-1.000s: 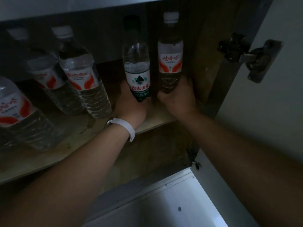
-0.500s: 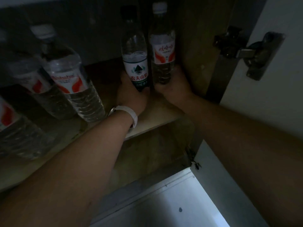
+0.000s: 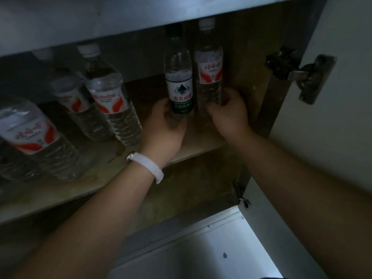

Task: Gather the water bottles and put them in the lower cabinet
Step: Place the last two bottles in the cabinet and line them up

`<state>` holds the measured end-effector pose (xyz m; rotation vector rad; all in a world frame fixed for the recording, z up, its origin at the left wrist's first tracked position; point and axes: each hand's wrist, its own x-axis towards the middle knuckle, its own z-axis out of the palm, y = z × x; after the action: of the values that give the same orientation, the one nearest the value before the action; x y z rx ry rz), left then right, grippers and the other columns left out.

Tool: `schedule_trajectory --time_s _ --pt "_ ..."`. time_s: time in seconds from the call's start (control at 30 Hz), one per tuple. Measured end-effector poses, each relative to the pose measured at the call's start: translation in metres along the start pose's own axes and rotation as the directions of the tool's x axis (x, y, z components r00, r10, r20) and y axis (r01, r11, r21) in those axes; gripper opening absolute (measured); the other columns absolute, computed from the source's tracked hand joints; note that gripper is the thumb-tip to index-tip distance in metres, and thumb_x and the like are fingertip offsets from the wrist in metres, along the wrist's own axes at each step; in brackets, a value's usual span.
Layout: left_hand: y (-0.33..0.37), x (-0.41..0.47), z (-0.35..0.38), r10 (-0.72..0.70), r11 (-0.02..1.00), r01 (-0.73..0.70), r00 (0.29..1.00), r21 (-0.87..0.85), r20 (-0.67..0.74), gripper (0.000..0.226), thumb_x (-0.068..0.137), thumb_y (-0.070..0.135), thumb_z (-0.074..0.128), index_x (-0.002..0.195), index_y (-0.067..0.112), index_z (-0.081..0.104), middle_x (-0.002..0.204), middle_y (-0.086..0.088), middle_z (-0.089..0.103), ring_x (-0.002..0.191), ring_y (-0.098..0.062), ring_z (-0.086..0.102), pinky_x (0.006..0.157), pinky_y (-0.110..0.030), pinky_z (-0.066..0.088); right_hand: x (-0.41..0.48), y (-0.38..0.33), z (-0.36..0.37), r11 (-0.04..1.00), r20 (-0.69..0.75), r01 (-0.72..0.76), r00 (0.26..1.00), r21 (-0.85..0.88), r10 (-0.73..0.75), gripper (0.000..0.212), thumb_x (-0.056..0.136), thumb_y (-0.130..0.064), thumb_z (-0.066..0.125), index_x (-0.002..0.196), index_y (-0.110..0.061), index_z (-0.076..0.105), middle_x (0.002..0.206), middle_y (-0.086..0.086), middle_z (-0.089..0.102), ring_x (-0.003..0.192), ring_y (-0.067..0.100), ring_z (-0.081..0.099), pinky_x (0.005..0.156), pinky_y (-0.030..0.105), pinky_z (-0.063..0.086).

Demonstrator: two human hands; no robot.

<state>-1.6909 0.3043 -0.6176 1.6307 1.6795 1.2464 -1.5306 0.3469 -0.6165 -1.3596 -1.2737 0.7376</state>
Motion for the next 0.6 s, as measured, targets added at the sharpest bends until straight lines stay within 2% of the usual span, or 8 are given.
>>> schedule_trajectory --time_s 0.07,0.13,0.2,0.3,0.37,0.47,0.53,0.6 --pt "-0.001 -0.025 -0.017 0.042 0.996 -0.039 0.999 0.075 -0.034 0.062 0.089 0.024 0.071 0.145 0.027 0.046 0.131 0.013 0.056 0.121 -0.008 0.055 0.093 -0.018 0.045 -0.017 -0.003 0.004 0.999 -0.122 0.046 0.991 -0.002 -0.045 0.027 0.086 -0.025 0.068 0.106 -0.036 0.054 0.106 -0.011 0.057 0.102 0.01 0.058 0.092 0.033 0.05" --pt "-0.003 -0.044 -0.035 0.082 0.989 -0.068 0.991 0.128 -0.108 0.055 0.09 0.028 0.07 0.142 0.027 0.05 0.132 0.01 0.058 0.12 -0.008 0.055 0.092 -0.02 0.044 -0.035 -0.009 0.014 0.998 -0.121 0.068 0.99 -0.014 -0.07 0.031 0.085 -0.02 0.068 0.109 -0.035 0.054 0.115 -0.007 0.051 0.104 0.009 0.056 0.091 0.03 0.049" --pt "-0.007 -0.056 -0.052 0.115 0.987 -0.089 0.974 0.137 -0.197 0.046 0.091 0.028 0.069 0.134 0.025 0.056 0.129 0.004 0.062 0.117 -0.013 0.058 0.094 -0.03 0.048 -0.048 -0.018 0.028 0.998 -0.01 0.062 0.998 -0.009 -0.062 0.033 0.086 -0.016 0.068 0.111 -0.033 0.054 0.116 -0.007 0.05 0.097 0.001 0.053 0.085 0.023 0.047" --pt "-0.019 -0.062 -0.073 0.133 0.991 -0.112 0.926 0.078 -0.353 0.03 0.091 0.021 0.069 0.119 0.028 0.06 0.118 0.001 0.064 0.108 -0.015 0.062 0.092 -0.036 0.053 -0.063 -0.03 0.053 0.995 0.219 0.079 0.974 -0.069 -0.062 0.04 0.087 -0.02 0.068 0.124 -0.027 0.055 0.122 -0.006 0.054 0.106 0.007 0.054 0.091 0.028 0.049" --pt "-0.031 -0.059 -0.083 0.109 0.994 -0.103 0.887 0.038 -0.448 0.029 0.09 0.02 0.068 0.115 0.031 0.057 0.118 0.0 0.062 0.107 -0.014 0.061 0.093 -0.039 0.054 -0.069 -0.038 0.071 0.984 0.325 0.12 0.943 -0.129 -0.072 0.049 0.086 -0.027 0.069 0.131 -0.029 0.051 0.125 -0.008 0.052 0.109 0.008 0.052 0.091 0.028 0.048" --pt "-0.045 -0.043 -0.088 -0.017 0.995 -0.036 0.854 -0.092 -0.52 0.035 0.092 0.02 0.065 0.126 0.022 0.056 0.129 -0.002 0.06 0.117 -0.013 0.06 0.102 -0.043 0.052 -0.073 -0.05 0.095 0.978 0.445 0.154 0.893 -0.142 -0.076 0.061 0.083 -0.033 0.073 0.137 -0.029 0.045 0.123 -0.012 0.049 0.105 0.004 0.047 0.083 0.025 0.044" --pt "-0.048 -0.028 -0.089 -0.086 0.978 -0.027 0.849 -0.205 -0.521 0.045 0.095 0.021 0.064 0.138 0.021 0.051 0.136 0.003 0.06 0.125 -0.012 0.058 0.108 -0.044 0.049 -0.072 -0.057 0.111 0.978 0.476 0.173 0.874 -0.113 -0.1 0.055 0.081 -0.034 0.075 0.13 -0.028 0.049 0.122 -0.01 0.055 0.106 0.006 0.053 0.082 0.025 0.048" --pt "-0.052 -0.009 -0.088 -0.101 0.977 -0.021 0.831 -0.211 -0.548 0.047 0.094 0.031 0.064 0.139 0.027 0.05 0.136 0.008 0.06 0.128 -0.009 0.056 0.111 -0.044 0.046 -0.069 -0.061 0.127 0.971 0.47 0.209 0.873 -0.115 -0.132 0.041 0.083 -0.038 0.071 0.12 -0.03 0.055 0.12 -0.007 0.06 0.107 0.012 0.058 0.083 0.032 0.053"
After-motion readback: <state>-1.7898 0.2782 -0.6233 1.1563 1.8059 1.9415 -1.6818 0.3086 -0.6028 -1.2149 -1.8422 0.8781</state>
